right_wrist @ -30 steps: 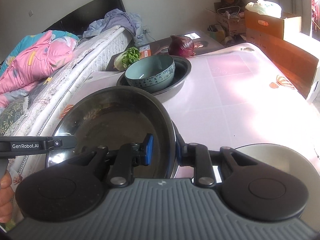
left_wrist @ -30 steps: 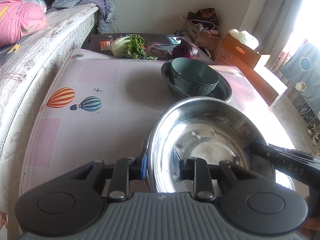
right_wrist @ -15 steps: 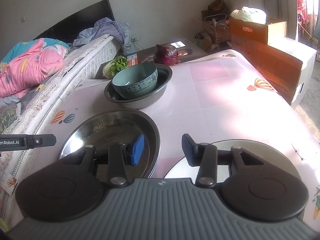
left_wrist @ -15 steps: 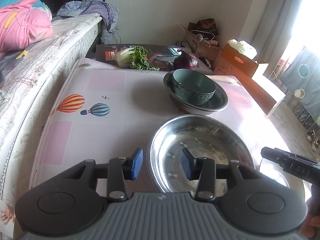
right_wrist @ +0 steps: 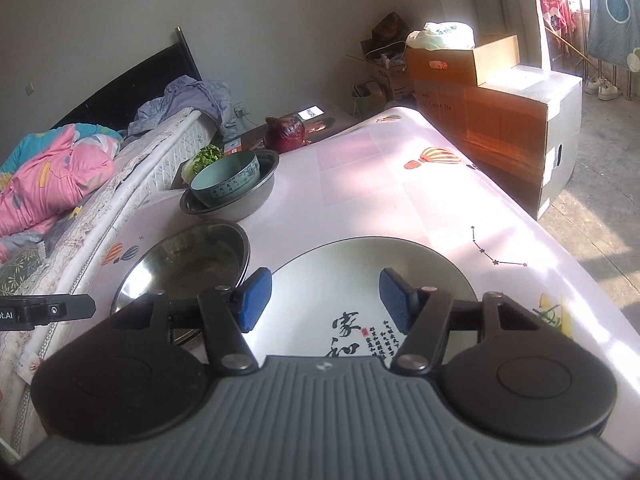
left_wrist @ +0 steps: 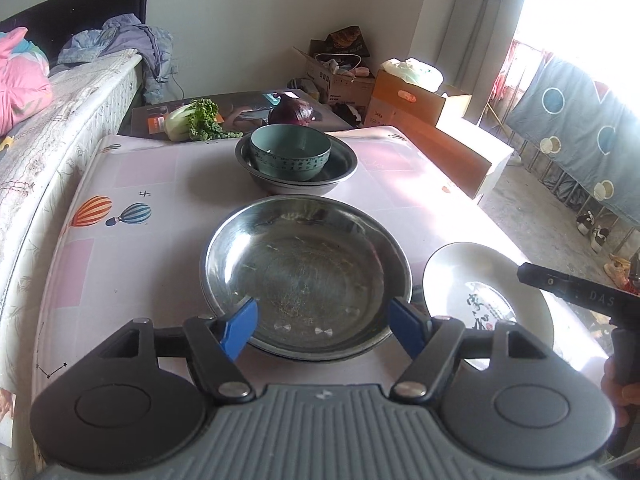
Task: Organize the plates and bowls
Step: 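Move both grippers to the white printed ceramic plate rim and close them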
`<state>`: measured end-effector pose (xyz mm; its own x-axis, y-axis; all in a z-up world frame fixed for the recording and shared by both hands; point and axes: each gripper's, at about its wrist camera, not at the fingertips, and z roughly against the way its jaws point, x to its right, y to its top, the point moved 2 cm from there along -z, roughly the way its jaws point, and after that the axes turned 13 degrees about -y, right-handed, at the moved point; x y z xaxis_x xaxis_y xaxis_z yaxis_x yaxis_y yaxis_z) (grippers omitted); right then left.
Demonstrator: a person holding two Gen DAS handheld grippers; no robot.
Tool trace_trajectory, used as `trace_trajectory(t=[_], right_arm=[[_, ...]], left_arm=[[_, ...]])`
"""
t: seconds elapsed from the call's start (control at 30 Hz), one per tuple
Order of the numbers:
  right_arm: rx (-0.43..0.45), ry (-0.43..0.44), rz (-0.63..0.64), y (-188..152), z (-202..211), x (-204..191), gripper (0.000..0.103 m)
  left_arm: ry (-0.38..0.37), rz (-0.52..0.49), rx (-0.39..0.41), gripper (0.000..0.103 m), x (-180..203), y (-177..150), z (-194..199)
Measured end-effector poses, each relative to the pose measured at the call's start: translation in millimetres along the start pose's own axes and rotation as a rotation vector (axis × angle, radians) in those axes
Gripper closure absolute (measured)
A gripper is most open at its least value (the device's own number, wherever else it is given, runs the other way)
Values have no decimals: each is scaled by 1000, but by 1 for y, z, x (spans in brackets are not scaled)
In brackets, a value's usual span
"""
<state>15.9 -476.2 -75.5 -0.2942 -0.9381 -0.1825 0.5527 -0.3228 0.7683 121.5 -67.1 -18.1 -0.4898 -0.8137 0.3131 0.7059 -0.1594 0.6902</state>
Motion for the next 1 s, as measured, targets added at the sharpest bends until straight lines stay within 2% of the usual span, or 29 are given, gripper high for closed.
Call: trace_trajectory(t=[0.17,0.27,0.4,0.6,0.67,0.73,0.77,0.8,0.87,0.93,1.0], right_arm=[[-12,-38,-56,-8,0,51,44],[-33,-24,-74,-12,-10,74,44],[-67,3,-82,-13,-29,91,45],[-97,44,-62,-6,-63,96,56],[-110,60,-66,-5,-72,97,65],[-130,82,-76,-3,-83,96,70],[-136,93,-79,-4,-88,95,76],[-141,104,-80,-3,-91,94,78],[-149,120,-72,-3,-93,89,83],[-162,142,-62,-5,-92,83,84],[-155,113,-30,-8,-88,76,83]], left_arm=[[-74,-63,-53,30,38,-12,-25],[-82,-96,-71,32,59,-21,-46],[-102,-83,-97,38,72,-28,-72],[-41,-79,-143,54,74,-29,-104],[-37,-80,-162,64,74,-29,-113],[-45,-79,-171,68,75,-29,-118],[-49,-78,-171,73,75,-29,-120],[-56,-80,-173,76,77,-28,-122],[-45,-85,-177,76,78,-27,-123],[-51,-78,-178,76,77,-28,-123],[-57,-72,-187,78,78,-28,-119]])
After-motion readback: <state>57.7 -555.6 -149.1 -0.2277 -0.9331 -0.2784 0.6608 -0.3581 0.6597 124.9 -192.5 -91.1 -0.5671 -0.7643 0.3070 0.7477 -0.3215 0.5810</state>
